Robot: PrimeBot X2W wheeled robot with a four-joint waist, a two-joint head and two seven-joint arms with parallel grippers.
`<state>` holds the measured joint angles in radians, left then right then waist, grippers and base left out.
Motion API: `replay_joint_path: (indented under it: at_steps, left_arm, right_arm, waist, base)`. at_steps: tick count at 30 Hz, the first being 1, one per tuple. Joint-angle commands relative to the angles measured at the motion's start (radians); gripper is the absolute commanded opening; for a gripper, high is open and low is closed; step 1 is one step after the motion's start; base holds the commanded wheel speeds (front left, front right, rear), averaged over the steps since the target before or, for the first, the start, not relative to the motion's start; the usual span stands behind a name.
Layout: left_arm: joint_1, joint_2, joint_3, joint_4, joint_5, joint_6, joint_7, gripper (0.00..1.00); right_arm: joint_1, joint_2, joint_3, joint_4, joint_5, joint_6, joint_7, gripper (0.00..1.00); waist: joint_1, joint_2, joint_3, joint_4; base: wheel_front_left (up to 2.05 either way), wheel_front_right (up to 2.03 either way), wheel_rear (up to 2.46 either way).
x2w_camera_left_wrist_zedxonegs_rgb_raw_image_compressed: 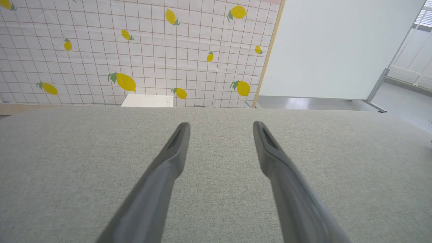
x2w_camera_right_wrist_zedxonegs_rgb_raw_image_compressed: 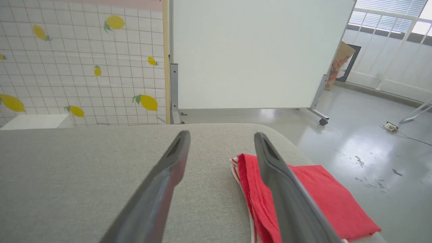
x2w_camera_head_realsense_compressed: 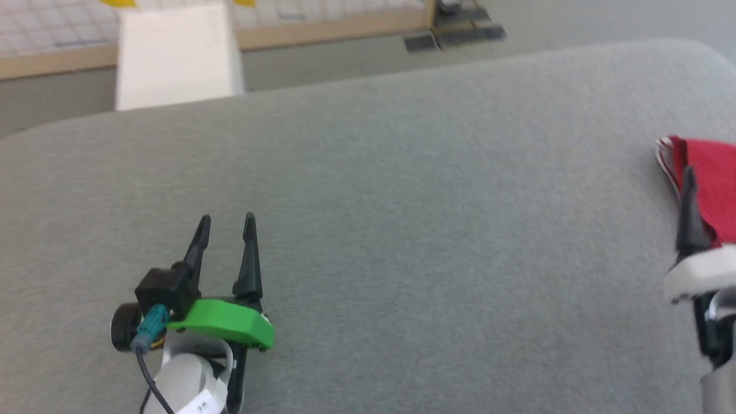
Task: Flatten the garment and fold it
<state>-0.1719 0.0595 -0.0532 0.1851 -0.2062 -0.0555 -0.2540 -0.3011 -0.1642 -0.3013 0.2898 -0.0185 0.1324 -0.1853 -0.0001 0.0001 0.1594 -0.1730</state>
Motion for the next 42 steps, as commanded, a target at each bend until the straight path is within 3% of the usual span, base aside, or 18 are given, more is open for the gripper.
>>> replay_joint_path:
  at_steps: [1, 7, 17, 41, 42]
  left_arm:
    - [0.015, -0.003, -0.002, 0.005, -0.002, 0.004, -0.008, 1.0]
    - [0.041, -0.006, -0.012, 0.03, -0.002, 0.009, -0.008, 1.0]
    - [0.083, -0.008, -0.024, 0.048, 0.011, 0.0, -0.008, 1.0]
    - [0.118, -0.009, -0.062, 0.043, -0.014, 0.014, -0.008, 1.0]
    - [0.109, -0.005, -0.062, 0.041, -0.008, 0.008, -0.004, 0.0]
  right_arm:
    - [0.042, 0.024, 0.011, -0.049, 0.018, -0.002, 0.012, 1.0]
    - [0.182, 0.076, 0.07, -0.195, 0.039, -0.002, 0.044, 1.0]
    - [0.294, 0.109, 0.141, -0.273, 0.04, -0.002, 0.039, 1.0]
    - [0.35, 0.114, 0.148, -0.222, 0.137, -0.002, -0.009, 1.0]
    - [0.35, 0.112, 0.146, -0.223, 0.132, 0.0, -0.001, 0.0]
  waist:
    - [0.0001, -0.0001, -0.12, 0.129]
    - [0.0001, -0.0001, -0.152, 0.189]
    - [0.0001, -0.0001, -0.168, 0.238]
    - [0.0001, -0.0001, -0.166, 0.227]
    - [0.0001, -0.0001, -0.166, 0.227]
  base:
    - [0.0, 0.0, 0.0]
    - [0.0, 0.0, 0.0]
    - [0.0, 0.0, 0.0]
    - [0.0, 0.0, 0.0]
    - [0.0, 0.0, 0.0]
